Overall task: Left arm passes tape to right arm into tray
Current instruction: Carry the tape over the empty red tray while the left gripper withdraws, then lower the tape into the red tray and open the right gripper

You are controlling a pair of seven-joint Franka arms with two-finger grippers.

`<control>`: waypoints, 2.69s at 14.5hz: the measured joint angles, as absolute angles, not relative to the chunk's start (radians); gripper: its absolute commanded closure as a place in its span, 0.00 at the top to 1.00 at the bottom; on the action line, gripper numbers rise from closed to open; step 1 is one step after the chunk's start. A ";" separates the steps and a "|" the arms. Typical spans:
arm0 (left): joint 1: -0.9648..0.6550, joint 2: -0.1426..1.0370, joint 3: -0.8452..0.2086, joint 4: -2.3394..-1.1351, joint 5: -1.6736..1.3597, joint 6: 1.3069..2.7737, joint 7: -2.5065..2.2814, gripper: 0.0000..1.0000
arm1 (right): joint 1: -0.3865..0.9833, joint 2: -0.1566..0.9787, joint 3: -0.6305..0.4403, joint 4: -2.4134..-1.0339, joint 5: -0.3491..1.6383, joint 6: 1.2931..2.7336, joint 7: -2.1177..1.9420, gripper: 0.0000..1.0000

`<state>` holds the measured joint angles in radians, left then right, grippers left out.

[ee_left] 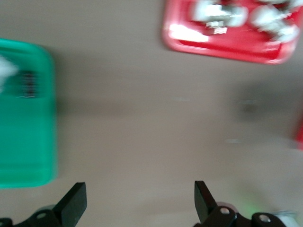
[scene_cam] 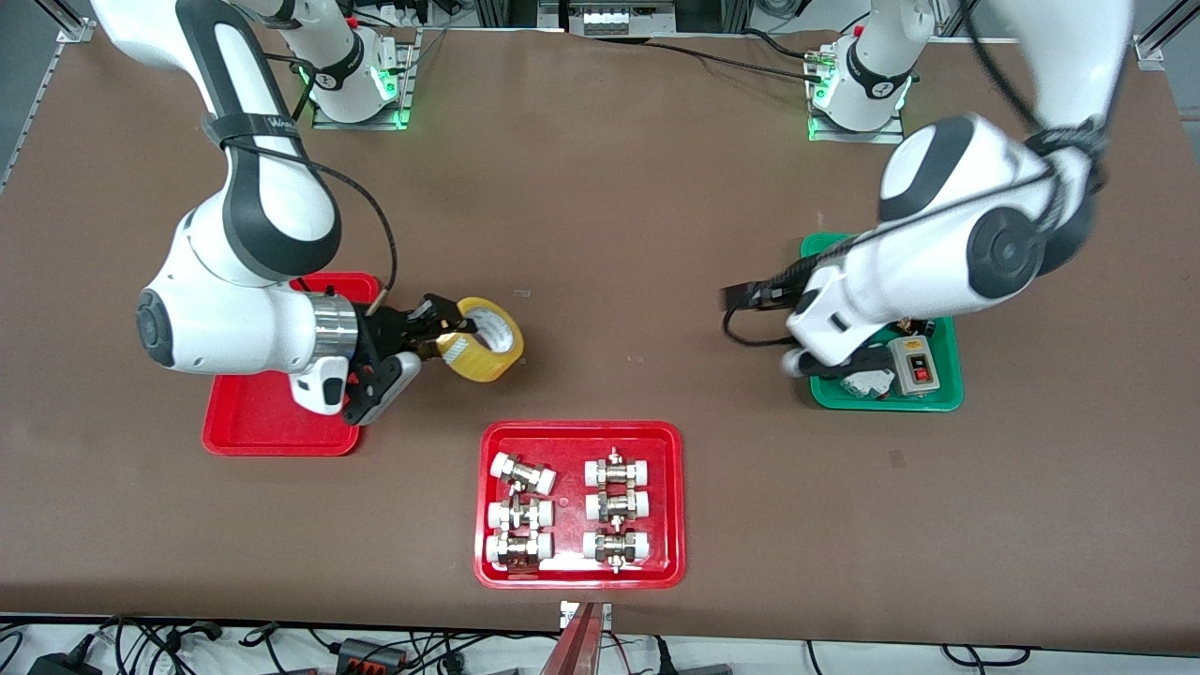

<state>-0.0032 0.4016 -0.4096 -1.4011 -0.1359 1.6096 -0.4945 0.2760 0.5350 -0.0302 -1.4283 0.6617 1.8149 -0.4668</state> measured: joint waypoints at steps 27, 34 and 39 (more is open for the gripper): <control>0.274 0.038 -0.399 -1.668 0.050 1.544 -0.236 1.00 | -0.235 0.765 -0.044 -1.509 0.640 1.609 -0.606 1.00; 0.311 0.035 -0.405 -1.633 0.050 1.548 -0.252 1.00 | -0.216 0.772 -0.037 -1.529 0.492 1.701 -0.684 1.00; 0.310 0.035 -0.409 -1.627 0.050 1.550 -0.252 1.00 | -0.165 0.751 -0.036 -1.476 0.375 1.726 -0.684 1.00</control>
